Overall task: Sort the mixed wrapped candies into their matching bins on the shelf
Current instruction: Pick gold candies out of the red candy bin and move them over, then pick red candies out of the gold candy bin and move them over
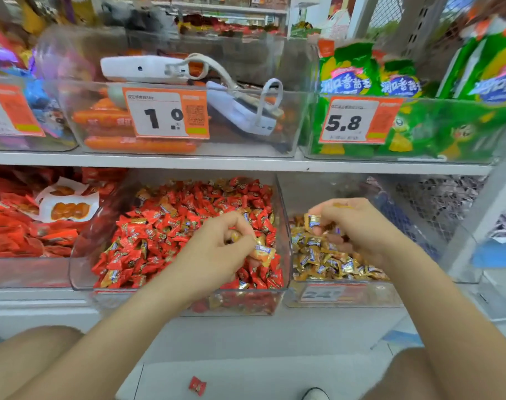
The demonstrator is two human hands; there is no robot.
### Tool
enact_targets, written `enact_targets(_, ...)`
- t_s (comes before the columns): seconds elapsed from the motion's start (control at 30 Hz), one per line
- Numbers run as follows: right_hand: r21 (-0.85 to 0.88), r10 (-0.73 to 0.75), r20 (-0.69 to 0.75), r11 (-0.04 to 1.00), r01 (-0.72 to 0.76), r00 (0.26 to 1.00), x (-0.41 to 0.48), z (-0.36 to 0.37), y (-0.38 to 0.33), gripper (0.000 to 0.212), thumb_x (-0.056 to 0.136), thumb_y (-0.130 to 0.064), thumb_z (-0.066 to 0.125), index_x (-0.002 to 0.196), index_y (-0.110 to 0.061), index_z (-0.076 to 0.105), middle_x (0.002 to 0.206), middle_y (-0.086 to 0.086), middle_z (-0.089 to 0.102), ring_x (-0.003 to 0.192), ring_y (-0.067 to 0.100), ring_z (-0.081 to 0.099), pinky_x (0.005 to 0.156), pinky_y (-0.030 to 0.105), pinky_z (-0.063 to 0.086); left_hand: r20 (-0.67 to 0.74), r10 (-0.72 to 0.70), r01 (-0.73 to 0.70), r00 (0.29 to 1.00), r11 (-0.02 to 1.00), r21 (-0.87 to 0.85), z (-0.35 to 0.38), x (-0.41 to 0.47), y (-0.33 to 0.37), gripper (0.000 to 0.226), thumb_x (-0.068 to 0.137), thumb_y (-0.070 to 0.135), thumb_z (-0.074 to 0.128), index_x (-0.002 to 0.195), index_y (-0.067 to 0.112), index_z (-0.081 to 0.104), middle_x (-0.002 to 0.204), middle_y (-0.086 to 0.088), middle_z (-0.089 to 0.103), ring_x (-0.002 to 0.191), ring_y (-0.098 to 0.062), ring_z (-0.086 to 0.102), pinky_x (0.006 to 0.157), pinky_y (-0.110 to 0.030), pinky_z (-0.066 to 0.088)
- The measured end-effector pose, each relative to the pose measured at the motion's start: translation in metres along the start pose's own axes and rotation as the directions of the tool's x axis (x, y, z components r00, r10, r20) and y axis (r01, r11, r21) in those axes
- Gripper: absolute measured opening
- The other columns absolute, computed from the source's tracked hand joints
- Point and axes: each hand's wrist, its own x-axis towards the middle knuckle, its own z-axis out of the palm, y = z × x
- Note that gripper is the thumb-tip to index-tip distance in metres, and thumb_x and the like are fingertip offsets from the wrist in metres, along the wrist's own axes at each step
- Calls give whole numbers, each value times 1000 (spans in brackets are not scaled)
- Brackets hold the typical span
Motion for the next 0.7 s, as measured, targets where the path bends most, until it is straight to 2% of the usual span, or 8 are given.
enact_targets(0.1, -259, 0, -200, 965, -52, 980, 7, -26, 25, 21, 81, -27, 60, 69, -12, 68, 58, 3, 62, 51, 22, 46, 53, 29, 37, 48, 130, -135, 990, 980, 144, 35, 1, 22, 11, 97, 15, 60, 89, 22, 64, 69, 7, 72, 56, -19, 52, 50, -28, 35)
enact_targets(0.2, -438, -76, -334, 895, -84, 939, 9, -45, 42, 49, 92, -34, 63, 48, -16, 49, 38, -7, 48, 52, 22, 50, 60, 33, 42, 79, 193, -208, 978, 932, 299, 72, 14, 41, 7, 93, 21, 63, 88, 24, 65, 78, 8, 76, 58, -14, 64, 56, -32, 52)
enact_targets(0.3, -369, -83, -370, 927, -64, 925, 14, -60, 57, 33, 93, -35, 64, 63, -20, 60, 43, -9, 56, 57, 21, 56, 62, 34, 45, 2, 205, -186, 979, 881, 436, 108, 42, 49, 8, 92, 24, 60, 85, 24, 65, 74, 6, 73, 68, -17, 68, 67, -33, 55)
enact_targets(0.4, -246, -66, -278, 969, -5, 958, 14, -71, 62, 20, 97, -42, 59, 105, -28, 71, 85, -15, 74, 78, 11, 67, 67, 33, 52, -37, 193, -150, 980, 856, 495, 135, 81, 43, 10, 97, 27, 56, 92, 22, 65, 87, 5, 69, 90, -25, 67, 80, -38, 55)
enact_targets(0.5, -168, -102, -223, 984, 65, 970, 15, -82, 66, 29, 105, -35, 51, 123, -30, 73, 120, -17, 68, 109, 4, 64, 78, 22, 52, 135, 46, -114, 990, 826, 552, 152, 109, 37, 34, 102, 28, 52, 135, 22, 58, 131, 2, 66, 107, -27, 65, 87, -31, 50)
enact_targets(0.57, -210, -152, -233, 972, 103, 961, 15, -88, 72, 31, 104, -27, 50, 122, -29, 75, 121, -15, 70, 115, 4, 64, 88, 21, 53, 272, 3, -172, 962, 779, 602, 156, 115, 32, 45, 104, 24, 46, 149, 24, 52, 139, -5, 64, 97, -22, 63, 81, -26, 44)
enact_targets(0.6, -271, -182, -258, 956, 110, 949, 16, -90, 74, 31, 100, -28, 52, 118, -30, 77, 117, -13, 73, 113, 7, 67, 95, 29, 56, 307, 26, -222, 951, 747, 627, 155, 113, 31, 43, 105, 23, 45, 146, 26, 57, 135, -5, 66, 93, -20, 62, 81, -26, 45)
enact_targets(0.7, -362, -214, -246, 925, 115, 945, 9, -84, 68, 24, 94, -22, 57, 105, -33, 75, 94, -8, 79, 90, 12, 75, 90, 47, 61, 331, 235, -405, 914, 588, 700, 141, 92, 29, 30, 101, 23, 47, 111, 27, 75, 107, 1, 74, 99, -21, 65, 88, -35, 54)
